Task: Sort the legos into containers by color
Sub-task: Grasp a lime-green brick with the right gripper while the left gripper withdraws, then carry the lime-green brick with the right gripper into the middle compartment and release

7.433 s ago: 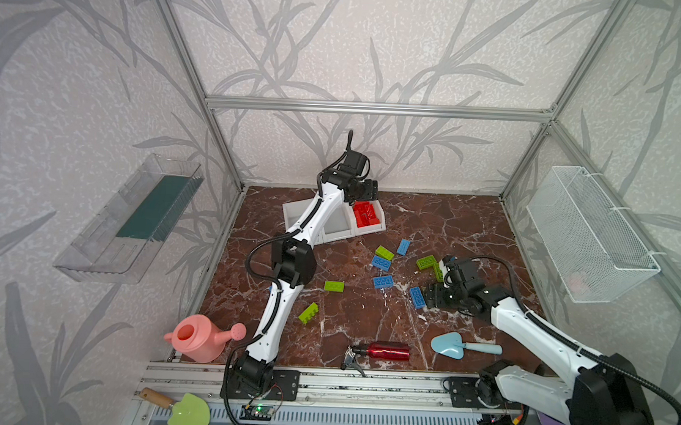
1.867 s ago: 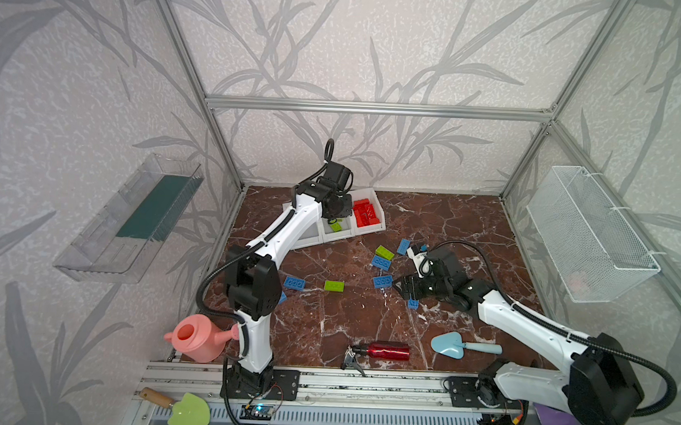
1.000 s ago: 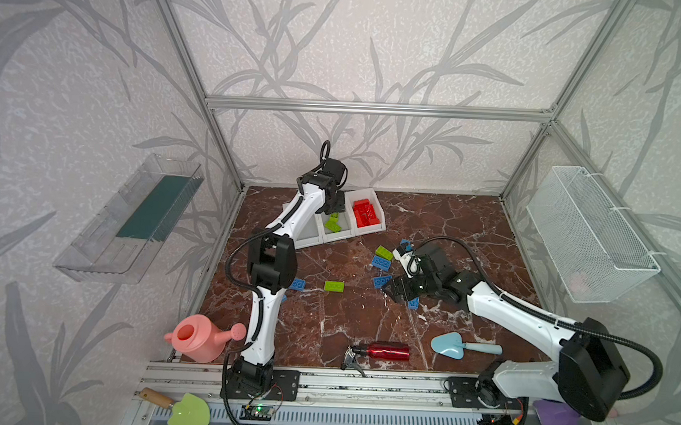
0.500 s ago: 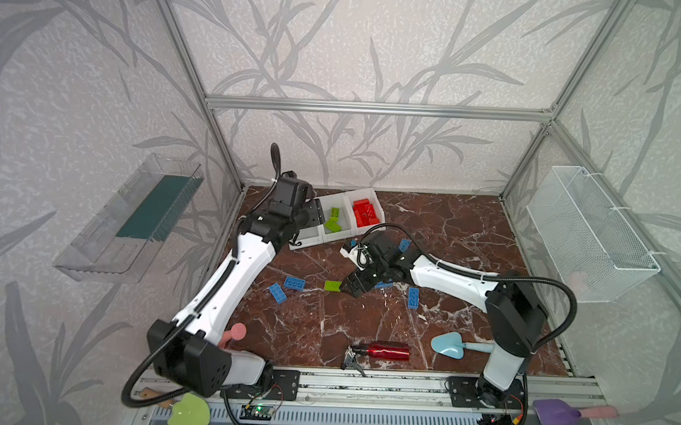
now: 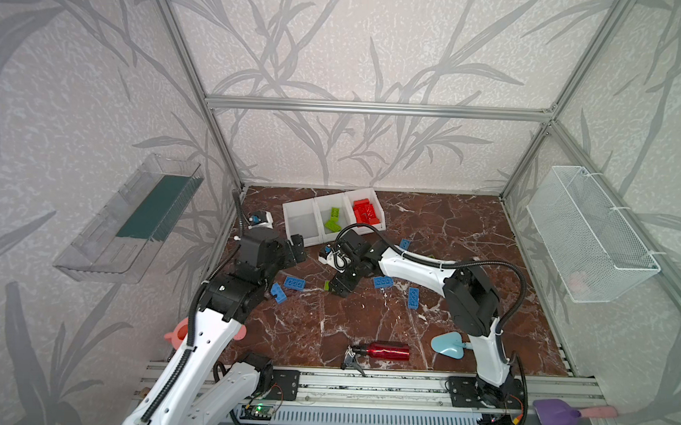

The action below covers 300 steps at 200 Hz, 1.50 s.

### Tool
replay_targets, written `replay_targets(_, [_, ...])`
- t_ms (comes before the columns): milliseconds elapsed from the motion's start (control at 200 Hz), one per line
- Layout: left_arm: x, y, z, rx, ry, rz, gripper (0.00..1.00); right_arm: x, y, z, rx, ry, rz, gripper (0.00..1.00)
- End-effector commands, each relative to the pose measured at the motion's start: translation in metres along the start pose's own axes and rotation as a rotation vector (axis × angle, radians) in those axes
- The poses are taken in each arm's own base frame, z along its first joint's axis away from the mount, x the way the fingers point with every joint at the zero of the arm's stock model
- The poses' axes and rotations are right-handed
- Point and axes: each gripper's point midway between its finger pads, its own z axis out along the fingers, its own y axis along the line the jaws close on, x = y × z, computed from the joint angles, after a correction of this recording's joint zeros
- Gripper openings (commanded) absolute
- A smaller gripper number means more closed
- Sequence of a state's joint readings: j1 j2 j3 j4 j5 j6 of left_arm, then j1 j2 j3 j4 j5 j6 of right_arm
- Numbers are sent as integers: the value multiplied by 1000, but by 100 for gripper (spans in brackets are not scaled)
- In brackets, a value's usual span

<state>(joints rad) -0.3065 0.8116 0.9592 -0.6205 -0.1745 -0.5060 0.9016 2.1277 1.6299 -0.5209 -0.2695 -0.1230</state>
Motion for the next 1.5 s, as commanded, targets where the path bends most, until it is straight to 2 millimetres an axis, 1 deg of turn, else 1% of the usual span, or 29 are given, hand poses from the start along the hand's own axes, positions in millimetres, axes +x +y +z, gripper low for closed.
replay_targets(0, [10,14,-7,-37,-6,12,98,15,-4,7,29,85,-36,78])
replay_targets(190, [26,27,-11,-54,-1,-1,98,21,-9,25,62,121,-54,76])
replay_targets(350, [32,31,-12,-61,1,-11,98,23,-11,36,81,145,-71,67])
replay_targets(480, [33,34,-12,-73,2,-7,98,24,-11,42,104,163,-93,56])
replay_targets(575, [33,34,-11,-73,1,-7,98,24,-11,44,110,185,-94,35])
replay_targets(615, [33,34,-11,-74,1,-7,98,24,-10,44,109,189,-89,29])
replay_targets(690, [33,34,-10,-75,1,-7,98,23,-9,44,107,185,-81,25])
replay_targets(780, [32,33,-11,-72,3,-9,98,18,-8,38,109,171,-65,20])
replay_targets(850, [32,33,-11,-71,4,-10,98,10,-7,31,113,149,-49,19])
replay_targets(915, [32,33,-13,-70,1,-15,98,0,-6,19,116,124,-26,18])
replay_targets(1030, [33,34,-16,-66,-2,-26,98,-26,-5,-4,103,41,22,18])
replay_targets(1175, [39,37,-18,-64,3,-44,98,-60,-14,-35,80,-73,102,18])
replay_targets(1324, [45,40,-19,-67,10,-53,98,-96,-35,-60,62,-231,155,18])
replay_targets(1439, [46,44,-20,-79,8,-52,99,-120,-62,-75,85,-323,196,19])
replay_targets(1494, [46,44,-20,-80,6,-50,99,-129,-77,-78,96,-349,219,19])
